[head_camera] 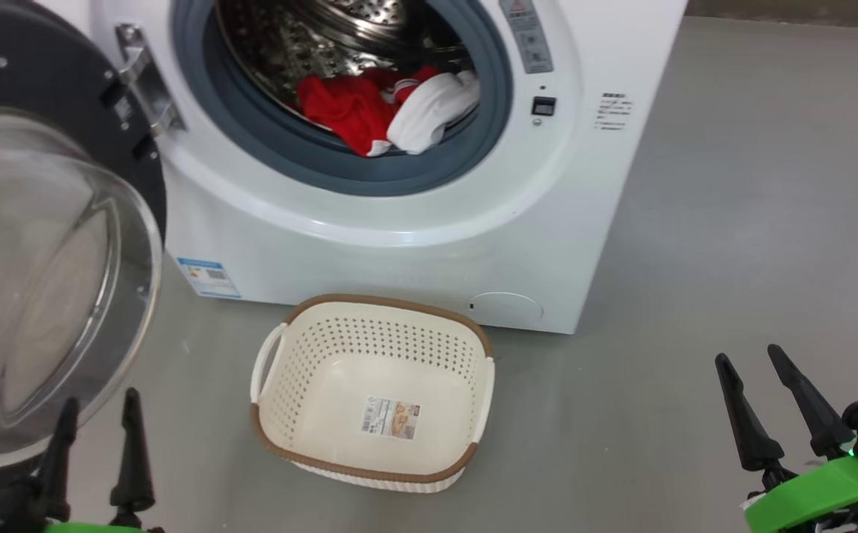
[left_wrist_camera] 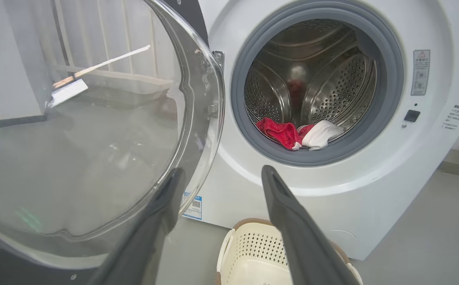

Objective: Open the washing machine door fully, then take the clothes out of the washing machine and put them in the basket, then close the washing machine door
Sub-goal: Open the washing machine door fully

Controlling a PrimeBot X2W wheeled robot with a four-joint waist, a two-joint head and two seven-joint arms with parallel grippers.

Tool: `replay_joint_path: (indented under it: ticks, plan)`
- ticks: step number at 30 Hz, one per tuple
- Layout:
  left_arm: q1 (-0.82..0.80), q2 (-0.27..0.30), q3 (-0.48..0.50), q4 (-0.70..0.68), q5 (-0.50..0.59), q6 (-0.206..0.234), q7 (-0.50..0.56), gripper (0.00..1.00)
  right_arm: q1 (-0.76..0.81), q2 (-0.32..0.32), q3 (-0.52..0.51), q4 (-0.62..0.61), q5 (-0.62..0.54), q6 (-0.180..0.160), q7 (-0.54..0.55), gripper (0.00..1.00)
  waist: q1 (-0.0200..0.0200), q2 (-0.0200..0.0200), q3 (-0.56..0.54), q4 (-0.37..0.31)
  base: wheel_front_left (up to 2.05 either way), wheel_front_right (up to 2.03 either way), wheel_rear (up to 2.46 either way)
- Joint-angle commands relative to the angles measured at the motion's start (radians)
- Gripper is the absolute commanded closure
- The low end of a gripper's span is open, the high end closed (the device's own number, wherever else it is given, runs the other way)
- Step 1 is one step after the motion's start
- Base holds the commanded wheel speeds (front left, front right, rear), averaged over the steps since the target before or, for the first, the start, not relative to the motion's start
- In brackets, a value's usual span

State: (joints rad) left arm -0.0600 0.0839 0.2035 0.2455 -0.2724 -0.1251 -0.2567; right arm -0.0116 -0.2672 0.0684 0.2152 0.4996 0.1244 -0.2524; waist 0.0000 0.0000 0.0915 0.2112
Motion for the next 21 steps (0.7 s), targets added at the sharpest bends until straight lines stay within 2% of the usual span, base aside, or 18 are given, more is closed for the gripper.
replay_joint_path:
  ticks: [1,8,21]
  plan:
    - [0.001,0.029,0.003,-0.036,-0.010,-0.005,-0.005,0.00,0.010,-0.013,0.004,-0.025,-0.005,0.006,-0.009,0.00,0.0000,0.0000,-0.008,-0.050,0.00,0.00,0.00]
    - [0.024,0.030,-0.088,-0.060,-0.043,-0.006,-0.005,0.00,0.021,-0.005,-0.023,-0.029,-0.008,0.006,-0.009,0.00,0.0000,0.0000,-0.007,-0.118,0.00,0.00,0.00]
    - [0.029,0.035,-0.149,-0.086,-0.062,-0.006,-0.005,0.00,0.032,0.013,-0.055,-0.038,-0.015,0.006,-0.009,0.00,0.0000,0.0000,0.000,-0.222,0.00,0.00,0.00]
